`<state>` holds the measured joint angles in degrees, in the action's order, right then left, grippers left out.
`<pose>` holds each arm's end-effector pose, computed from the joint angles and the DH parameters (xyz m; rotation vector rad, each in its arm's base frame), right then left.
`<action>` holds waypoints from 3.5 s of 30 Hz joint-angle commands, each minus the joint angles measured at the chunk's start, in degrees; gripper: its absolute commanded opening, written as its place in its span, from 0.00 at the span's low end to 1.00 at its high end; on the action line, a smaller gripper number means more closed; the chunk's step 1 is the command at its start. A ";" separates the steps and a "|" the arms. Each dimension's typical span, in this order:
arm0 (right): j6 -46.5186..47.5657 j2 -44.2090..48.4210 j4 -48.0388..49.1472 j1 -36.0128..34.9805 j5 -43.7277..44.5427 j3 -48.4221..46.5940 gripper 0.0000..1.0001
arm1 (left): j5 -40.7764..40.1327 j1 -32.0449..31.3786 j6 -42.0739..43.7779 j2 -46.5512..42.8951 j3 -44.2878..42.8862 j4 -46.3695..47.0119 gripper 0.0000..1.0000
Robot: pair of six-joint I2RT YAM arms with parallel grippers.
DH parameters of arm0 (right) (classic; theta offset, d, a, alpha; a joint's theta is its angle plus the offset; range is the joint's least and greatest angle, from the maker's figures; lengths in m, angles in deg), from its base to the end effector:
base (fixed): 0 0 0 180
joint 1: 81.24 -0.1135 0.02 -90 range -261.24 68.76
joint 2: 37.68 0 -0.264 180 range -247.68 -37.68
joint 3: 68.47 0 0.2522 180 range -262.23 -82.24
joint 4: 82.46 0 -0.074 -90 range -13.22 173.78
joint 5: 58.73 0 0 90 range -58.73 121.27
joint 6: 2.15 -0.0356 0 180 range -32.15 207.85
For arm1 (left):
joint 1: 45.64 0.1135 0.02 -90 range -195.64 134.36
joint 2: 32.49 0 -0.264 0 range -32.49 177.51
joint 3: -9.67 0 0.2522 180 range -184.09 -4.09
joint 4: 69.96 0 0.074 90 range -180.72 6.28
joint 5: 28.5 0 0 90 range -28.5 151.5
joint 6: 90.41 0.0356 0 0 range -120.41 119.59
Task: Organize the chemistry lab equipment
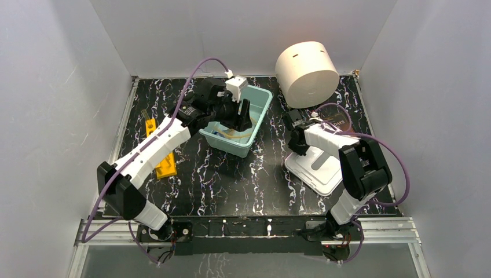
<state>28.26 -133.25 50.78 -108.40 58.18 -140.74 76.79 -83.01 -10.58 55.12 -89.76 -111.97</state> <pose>0.2861 0.1287 0.1771 0.8210 2.4362 -0.1366 0.2721 -0.2196 0.3744 0.6724 2.0675 -0.7688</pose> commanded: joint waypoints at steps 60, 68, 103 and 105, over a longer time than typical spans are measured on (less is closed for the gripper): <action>-9.70 41.22 0.56 0.65 -14.52 2.14 0.02 | 19.95 -12.29 -33.14 12.06 3.05 25.98 0.33; -8.44 40.64 2.66 0.67 -15.39 2.87 0.04 | 22.35 -12.27 -33.41 13.53 1.99 25.86 0.29; 15.31 40.85 12.25 1.36 -22.66 -9.50 0.79 | 41.51 8.91 -19.23 -4.95 5.33 15.07 0.00; 16.51 39.58 12.98 1.35 -24.45 -11.05 0.80 | 42.91 11.74 -19.03 -6.29 6.33 15.04 0.00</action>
<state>39.89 -92.90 57.45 -107.37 37.90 -146.61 111.67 -75.40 -31.46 52.94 -85.47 -97.07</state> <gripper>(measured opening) 0.797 0.187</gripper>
